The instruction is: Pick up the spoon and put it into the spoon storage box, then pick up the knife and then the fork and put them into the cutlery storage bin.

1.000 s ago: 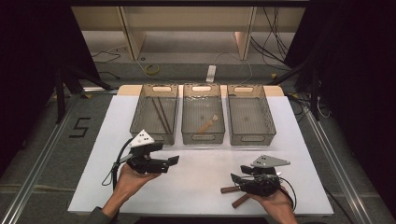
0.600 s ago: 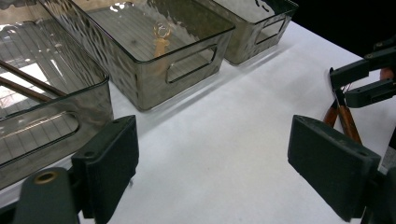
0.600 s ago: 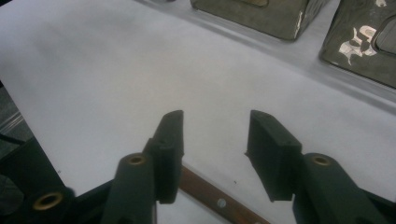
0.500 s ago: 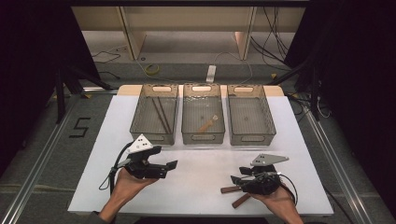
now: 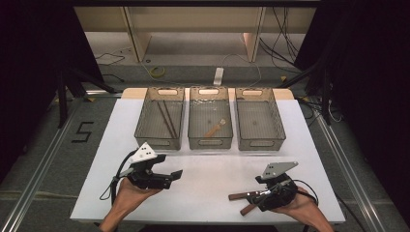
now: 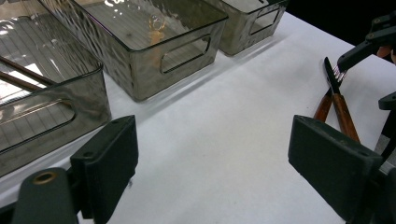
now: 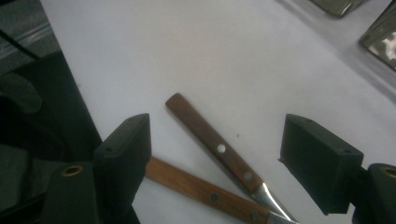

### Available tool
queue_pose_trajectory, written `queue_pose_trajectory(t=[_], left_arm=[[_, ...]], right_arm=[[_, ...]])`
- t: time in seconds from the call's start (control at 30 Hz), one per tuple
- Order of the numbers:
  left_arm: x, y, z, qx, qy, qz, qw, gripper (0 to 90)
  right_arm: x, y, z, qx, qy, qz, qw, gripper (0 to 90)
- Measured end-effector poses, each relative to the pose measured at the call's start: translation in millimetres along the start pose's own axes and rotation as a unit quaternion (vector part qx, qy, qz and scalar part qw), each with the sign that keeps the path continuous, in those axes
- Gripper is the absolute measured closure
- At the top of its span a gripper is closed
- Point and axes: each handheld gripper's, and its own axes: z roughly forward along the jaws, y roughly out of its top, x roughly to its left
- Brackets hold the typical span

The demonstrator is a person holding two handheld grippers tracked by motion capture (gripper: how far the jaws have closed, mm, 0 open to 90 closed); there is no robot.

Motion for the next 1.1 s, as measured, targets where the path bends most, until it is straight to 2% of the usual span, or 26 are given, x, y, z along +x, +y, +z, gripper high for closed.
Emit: queue_pose_trajectory(t=[0.13, 0.47, 0.67, 0.83, 1.1], left_arm=[[-0.2, -0.3, -0.6, 0.001, 0.000, 0.001, 1.0000, 15.7], [-1.8, -1.2, -1.9, 0.002, -0.002, 0.003, 1.0000, 15.7], [-1.7, -1.8, -2.8, -0.005, -0.005, 0.002, 1.0000, 15.7], [-1.4, -0.9, -4.2, -0.017, -0.008, 0.002, 0.9998, 15.6], [-0.8, -1.9, -3.0, -0.015, -0.006, 0.003, 0.9999, 15.7]], right_arm=[[1.6, -3.0, -0.2, 0.023, -0.001, -0.020, 0.9995, 25.8], [4.5, -5.9, 2.9, 0.058, 0.000, -0.043, 0.9974, 26.4], [6.7, -5.0, 6.6, 0.083, -0.009, -0.055, 0.9950, 27.0], [6.4, -3.6, 7.8, 0.103, -0.012, -0.079, 0.9915, 32.1], [0.5, 0.2, 8.9, 0.134, -0.003, -0.112, 0.9847, 39.3]])
